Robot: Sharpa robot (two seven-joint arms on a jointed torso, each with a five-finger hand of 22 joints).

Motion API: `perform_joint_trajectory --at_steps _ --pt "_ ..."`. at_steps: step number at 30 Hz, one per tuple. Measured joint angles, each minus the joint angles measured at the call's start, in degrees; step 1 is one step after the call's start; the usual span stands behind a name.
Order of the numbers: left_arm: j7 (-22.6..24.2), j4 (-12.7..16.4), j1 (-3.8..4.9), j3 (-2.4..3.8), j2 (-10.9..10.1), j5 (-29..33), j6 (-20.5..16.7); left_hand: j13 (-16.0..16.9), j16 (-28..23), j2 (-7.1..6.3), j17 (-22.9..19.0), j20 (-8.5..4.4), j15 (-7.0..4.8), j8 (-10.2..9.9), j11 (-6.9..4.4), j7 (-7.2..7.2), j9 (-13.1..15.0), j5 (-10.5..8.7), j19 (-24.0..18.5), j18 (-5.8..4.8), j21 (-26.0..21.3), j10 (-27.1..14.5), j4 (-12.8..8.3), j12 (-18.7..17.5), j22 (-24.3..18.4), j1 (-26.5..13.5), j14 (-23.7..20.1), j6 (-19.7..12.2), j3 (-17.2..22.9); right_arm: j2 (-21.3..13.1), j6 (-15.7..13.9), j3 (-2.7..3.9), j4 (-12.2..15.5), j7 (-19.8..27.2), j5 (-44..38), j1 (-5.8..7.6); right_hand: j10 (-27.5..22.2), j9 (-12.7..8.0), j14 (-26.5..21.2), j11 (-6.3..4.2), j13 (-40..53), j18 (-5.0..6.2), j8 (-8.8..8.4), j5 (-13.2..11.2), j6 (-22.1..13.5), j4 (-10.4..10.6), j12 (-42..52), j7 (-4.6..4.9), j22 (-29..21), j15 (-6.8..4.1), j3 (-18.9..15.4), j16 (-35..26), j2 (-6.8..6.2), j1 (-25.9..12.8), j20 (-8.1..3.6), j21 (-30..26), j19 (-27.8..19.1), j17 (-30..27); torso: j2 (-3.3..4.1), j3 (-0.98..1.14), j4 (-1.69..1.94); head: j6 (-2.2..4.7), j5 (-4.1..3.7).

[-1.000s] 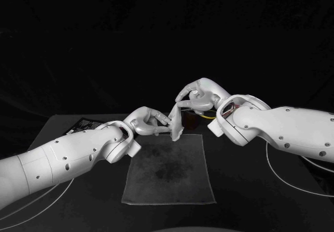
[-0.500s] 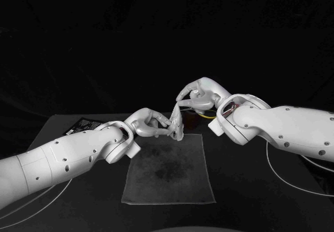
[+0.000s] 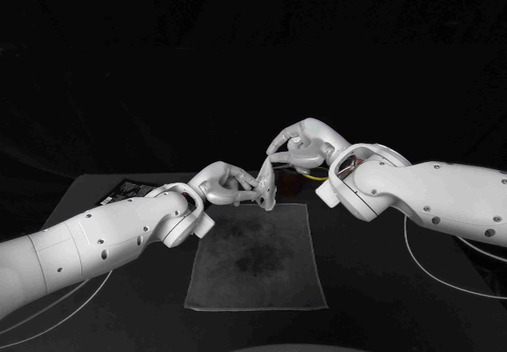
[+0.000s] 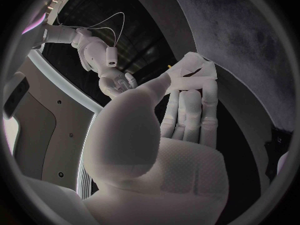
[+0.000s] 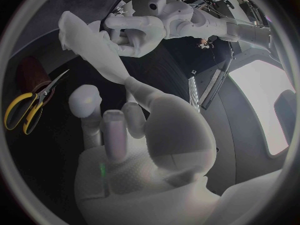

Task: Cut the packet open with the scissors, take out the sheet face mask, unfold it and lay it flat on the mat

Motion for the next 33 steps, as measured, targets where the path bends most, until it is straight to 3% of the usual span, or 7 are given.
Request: perform_joint_trajectory --at_steps 18,25,33 --pt "-1.07 -1.34 0.0 0.0 0.15 0.97 -3.9 -1.02 -0.84 -0.22 -1.57 -0.33 -0.19 1.02 -0.24 0.0 0.3 0.0 0.7 -0.08 -1.14 0.24 0.58 -0.65 -1.05 -0.67 -0.24 0.4 -0.58 -0.27 -0.01 0.0 0.69 0.08 0.03 0.0 0.04 -0.04 0.0 0.04 0.05 -0.03 0.03 0.18 -0.13 -0.07 -0.13 -0.07 -0.05 0.0 0.4 -0.01 -0.01 0.01 0.0 0.0 -0.01 0.03 0.01 -0.03 0.03 0.16 0.13" --pt "-1.59 -1.66 0.0 -0.02 0.36 1.0 -3.98 -1.26 -1.16 -0.24 -1.63 -0.13 -0.19 1.04 -0.24 -0.01 0.36 0.0 0.9 -0.11 -1.52 0.23 0.73 -0.94 -1.34 -0.69 -0.24 0.4 -0.74 -0.3 -0.01 0.0 0.79 0.11 0.03 0.0 0.05 -0.04 0.0 0.05 0.0 -0.05 0.18 0.18 -0.01 -0.07 0.1 0.08 -0.04 0.0 0.4 -0.01 -0.01 0.01 0.01 0.0 -0.01 -0.02 0.01 -0.03 -0.01 0.13 0.2" --pt "-2.42 -1.68 -0.04 -0.05 0.71 0.55 -2.68 -1.46 -1.18 -1.2 -1.72 -0.12 0.01 1.69 -0.02 -0.01 0.51 0.0 0.9 -0.12 -2.2 0.01 1.77 -1.02 -1.94 -1.65 -0.84 0.4 -2.59 -0.23 -0.01 0.0 0.84 0.14 0.03 0.0 0.06 -0.01 0.0 0.05 0.05 -0.07 0.18 0.16 -0.05 -0.07 0.1 0.11 0.0 0.0 0.4 -0.02 -0.01 0.01 0.01 -0.01 -0.01 -0.02 0.01 -0.02 0.0 -0.01 0.24"
